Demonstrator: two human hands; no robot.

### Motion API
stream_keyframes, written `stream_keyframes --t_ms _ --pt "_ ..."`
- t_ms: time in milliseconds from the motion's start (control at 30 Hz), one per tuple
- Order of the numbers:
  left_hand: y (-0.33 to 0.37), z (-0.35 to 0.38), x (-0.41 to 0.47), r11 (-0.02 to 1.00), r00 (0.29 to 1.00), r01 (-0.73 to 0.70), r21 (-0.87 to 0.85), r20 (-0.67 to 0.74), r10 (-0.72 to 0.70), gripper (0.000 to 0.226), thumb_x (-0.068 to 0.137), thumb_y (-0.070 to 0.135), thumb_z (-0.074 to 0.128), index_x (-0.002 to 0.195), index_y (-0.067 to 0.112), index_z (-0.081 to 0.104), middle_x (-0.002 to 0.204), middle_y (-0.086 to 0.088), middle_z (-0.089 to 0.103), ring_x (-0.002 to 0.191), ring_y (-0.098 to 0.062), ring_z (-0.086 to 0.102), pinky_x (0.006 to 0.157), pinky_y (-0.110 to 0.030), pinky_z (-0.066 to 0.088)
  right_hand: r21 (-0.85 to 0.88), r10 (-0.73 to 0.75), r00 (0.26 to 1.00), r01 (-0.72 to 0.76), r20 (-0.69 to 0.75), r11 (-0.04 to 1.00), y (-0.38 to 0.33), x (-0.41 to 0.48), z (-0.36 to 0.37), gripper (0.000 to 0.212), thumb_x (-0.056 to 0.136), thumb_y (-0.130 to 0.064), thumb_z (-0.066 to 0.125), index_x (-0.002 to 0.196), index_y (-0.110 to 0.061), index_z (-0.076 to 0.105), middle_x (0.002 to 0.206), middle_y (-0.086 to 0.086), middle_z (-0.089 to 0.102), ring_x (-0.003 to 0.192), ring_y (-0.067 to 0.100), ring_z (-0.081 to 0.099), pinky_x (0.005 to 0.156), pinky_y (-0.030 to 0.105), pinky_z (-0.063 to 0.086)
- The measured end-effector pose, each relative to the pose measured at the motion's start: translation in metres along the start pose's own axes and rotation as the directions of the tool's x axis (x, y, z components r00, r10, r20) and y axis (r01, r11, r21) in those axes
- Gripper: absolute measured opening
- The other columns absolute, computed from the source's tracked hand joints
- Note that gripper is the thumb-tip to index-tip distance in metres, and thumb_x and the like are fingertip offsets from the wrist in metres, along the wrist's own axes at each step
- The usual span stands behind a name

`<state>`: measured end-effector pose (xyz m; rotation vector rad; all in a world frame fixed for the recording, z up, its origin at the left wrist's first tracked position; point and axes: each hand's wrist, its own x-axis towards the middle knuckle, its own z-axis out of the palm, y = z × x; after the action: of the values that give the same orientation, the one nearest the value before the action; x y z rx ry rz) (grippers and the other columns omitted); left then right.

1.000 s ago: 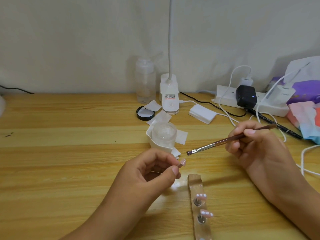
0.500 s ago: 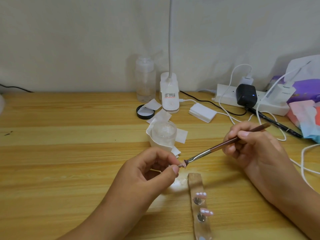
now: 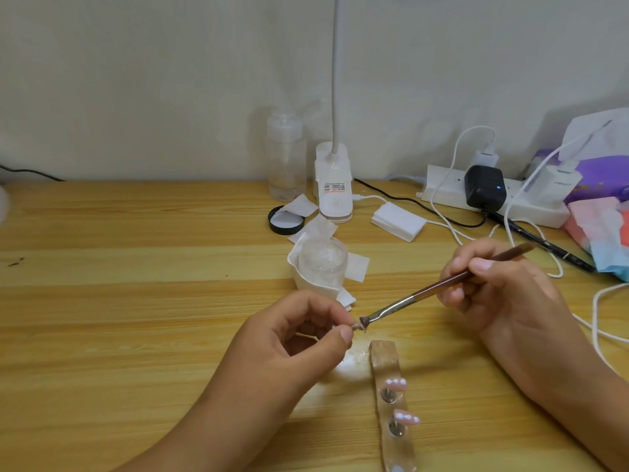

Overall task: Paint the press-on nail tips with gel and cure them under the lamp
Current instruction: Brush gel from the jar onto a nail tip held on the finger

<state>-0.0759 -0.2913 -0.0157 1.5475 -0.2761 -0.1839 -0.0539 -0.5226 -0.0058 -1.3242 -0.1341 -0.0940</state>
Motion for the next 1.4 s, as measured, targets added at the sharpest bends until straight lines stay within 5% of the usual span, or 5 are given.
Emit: stream_keyframes --t_ms 667,833,1400 --pt "0.0013 -0.0015 0.001 1.0 1.0 0.011 -0.017 -0.019 -0.011 0.014 0.067 0.039 0.074 0.079 0.032 0.073 0.079 0.003 0.074 0.077 -0.005 0.066 0.067 -0.014 0.049 0.077 0.023 0.993 -0.014 -0.119 0.997 -0.0001 0.0018 -0.004 0.015 0.078 -0.018 0.056 0.07 -0.018 0.069 0.069 -0.002 0.059 0.061 0.01 0.058 0.059 0.02 0.052" --pt "0.0045 -0.0011 0.0018 0.998 0.999 0.025 -0.056 -0.03 -0.026 0.011 0.07 0.028 0.073 0.081 0.03 0.076 0.082 -0.002 0.076 0.079 -0.007 0.07 0.067 -0.013 0.05 0.129 0.01 0.997 0.0 -0.074 0.992 -0.0016 0.0034 -0.0057 0.017 0.082 -0.018 0.055 0.077 -0.019 0.071 0.072 -0.001 0.06 0.063 0.01 0.059 0.063 0.02 0.053" --pt "0.0035 -0.0009 0.0012 0.998 1.0 0.001 -0.063 -0.001 -0.001 0.022 0.059 0.042 0.075 0.077 0.029 0.072 0.077 0.001 0.074 0.074 -0.006 0.065 0.065 -0.012 0.048 0.118 0.027 0.999 -0.03 0.022 0.993 -0.0084 -0.0017 0.0007 0.014 0.062 -0.027 0.063 0.069 -0.016 0.067 0.07 0.0 0.054 0.061 0.01 0.054 0.061 0.021 0.05"
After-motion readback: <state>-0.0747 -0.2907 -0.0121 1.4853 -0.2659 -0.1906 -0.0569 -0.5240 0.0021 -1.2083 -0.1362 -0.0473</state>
